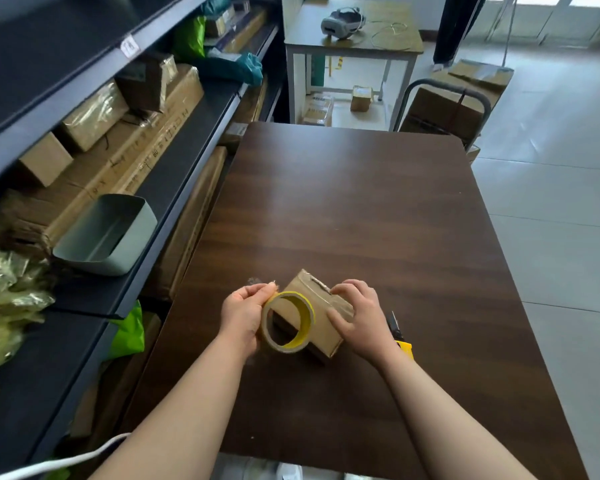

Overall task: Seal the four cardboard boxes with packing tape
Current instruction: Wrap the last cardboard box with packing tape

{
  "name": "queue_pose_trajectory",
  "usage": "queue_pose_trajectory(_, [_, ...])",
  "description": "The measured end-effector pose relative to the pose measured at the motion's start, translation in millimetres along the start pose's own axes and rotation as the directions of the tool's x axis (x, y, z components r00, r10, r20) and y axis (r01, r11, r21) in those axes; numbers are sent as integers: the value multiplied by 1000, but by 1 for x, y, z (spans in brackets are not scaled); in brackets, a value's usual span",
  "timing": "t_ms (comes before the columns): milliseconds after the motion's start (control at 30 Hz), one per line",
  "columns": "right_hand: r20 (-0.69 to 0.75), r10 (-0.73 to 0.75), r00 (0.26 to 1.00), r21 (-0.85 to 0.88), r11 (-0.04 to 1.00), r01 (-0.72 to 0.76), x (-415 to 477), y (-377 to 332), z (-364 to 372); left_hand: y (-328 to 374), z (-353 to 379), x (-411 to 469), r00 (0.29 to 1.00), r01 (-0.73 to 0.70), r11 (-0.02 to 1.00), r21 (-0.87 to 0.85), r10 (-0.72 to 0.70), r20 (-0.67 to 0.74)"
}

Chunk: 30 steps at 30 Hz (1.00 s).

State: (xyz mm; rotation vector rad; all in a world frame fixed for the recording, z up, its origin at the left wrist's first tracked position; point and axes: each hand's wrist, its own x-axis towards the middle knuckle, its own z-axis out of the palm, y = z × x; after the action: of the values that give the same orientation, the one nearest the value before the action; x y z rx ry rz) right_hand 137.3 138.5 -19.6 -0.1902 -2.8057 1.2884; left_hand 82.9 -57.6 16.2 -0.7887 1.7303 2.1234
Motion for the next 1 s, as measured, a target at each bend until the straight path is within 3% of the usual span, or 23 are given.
queue_pose_trajectory(100, [5, -110, 994, 115, 987, 109, -7, -32, 4, -4, 18, 1, 994, 13, 984, -176, -32, -106])
queue_pose_trajectory(200, [108, -130, 986, 51, 991, 125, -5, -37, 7, -3, 34, -1, 988, 16, 968, -249, -53, -144])
queue_pose_trajectory(267, [118, -131, 984, 4, 991, 132, -3, -32, 5, -1, 39, -3, 989, -15, 981, -191, -13, -148])
queue_pose_trajectory(400, [168, -24, 986, 100, 995, 7, -1, -35, -22, 7, 38, 0, 989, -116, 993, 34, 119, -90])
queue_pose_trajectory(567, [104, 67, 992, 193, 977, -86, 6, -38, -49, 19, 46, 10, 995, -73, 987, -144, 62, -81])
queue_pose_trajectory(700, [19, 112, 994, 34, 993, -112, 14, -28, -63, 12, 61, 23, 991, -93, 985, -145, 77, -113])
queue_pose_trajectory(800, [-34, 196, 980, -51, 979, -198, 13, -11, -68, 13, 54, 42, 970, -111, 990, -86, 89, -225])
queue_pose_trajectory(1000, [-59, 296, 953, -52, 953, -299, 11, 11, -60, 0, 56, 66, 978, -119, 985, 124, 138, -156])
